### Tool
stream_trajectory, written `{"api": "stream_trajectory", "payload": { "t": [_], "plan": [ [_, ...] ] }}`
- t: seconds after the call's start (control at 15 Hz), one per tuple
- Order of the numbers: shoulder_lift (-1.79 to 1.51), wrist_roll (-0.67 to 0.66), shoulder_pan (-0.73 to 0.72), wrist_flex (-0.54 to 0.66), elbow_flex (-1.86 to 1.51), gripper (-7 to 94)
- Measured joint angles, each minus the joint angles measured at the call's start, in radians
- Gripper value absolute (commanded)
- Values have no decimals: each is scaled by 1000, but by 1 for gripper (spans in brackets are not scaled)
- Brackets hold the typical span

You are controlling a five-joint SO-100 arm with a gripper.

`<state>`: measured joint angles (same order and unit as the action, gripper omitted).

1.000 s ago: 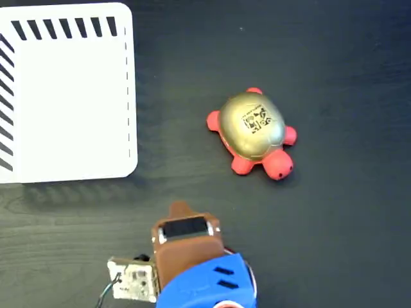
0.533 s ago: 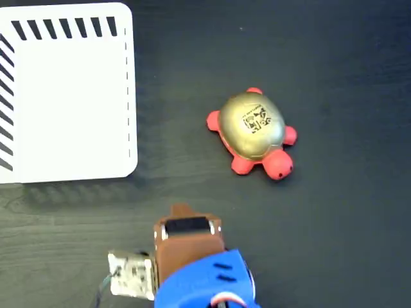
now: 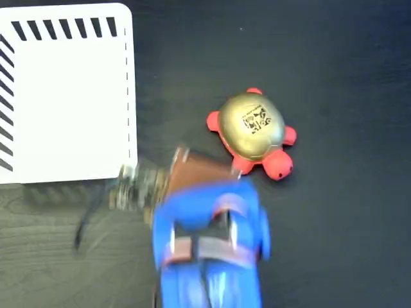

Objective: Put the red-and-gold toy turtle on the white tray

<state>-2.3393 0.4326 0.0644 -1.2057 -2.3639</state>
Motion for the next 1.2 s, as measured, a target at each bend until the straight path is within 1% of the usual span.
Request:
{"api": "stream_trajectory", "payload": {
  "t": [0.13, 0.33, 0.53, 0.6, 0.67, 0.73, 0.8, 0.87, 0.93, 1.0, 1.13, 1.2],
  "plan": [
    [156, 63, 43, -51, 153, 0],
    [374, 117, 72, -149, 359, 0],
    [540, 101, 126, -219, 537, 0],
    [591, 78, 155, -242, 594, 9],
    [634, 55, 179, -262, 644, 22],
    [669, 29, 198, -291, 687, 21],
    [703, 8, 210, -322, 723, 22],
    [721, -5, 213, -344, 746, 32],
    [741, -15, 225, -364, 769, 39],
    [753, -32, 242, -380, 787, 42],
    [779, -40, 247, -417, 819, 54],
    [796, -28, 236, -428, 822, 56]
  ]
}}
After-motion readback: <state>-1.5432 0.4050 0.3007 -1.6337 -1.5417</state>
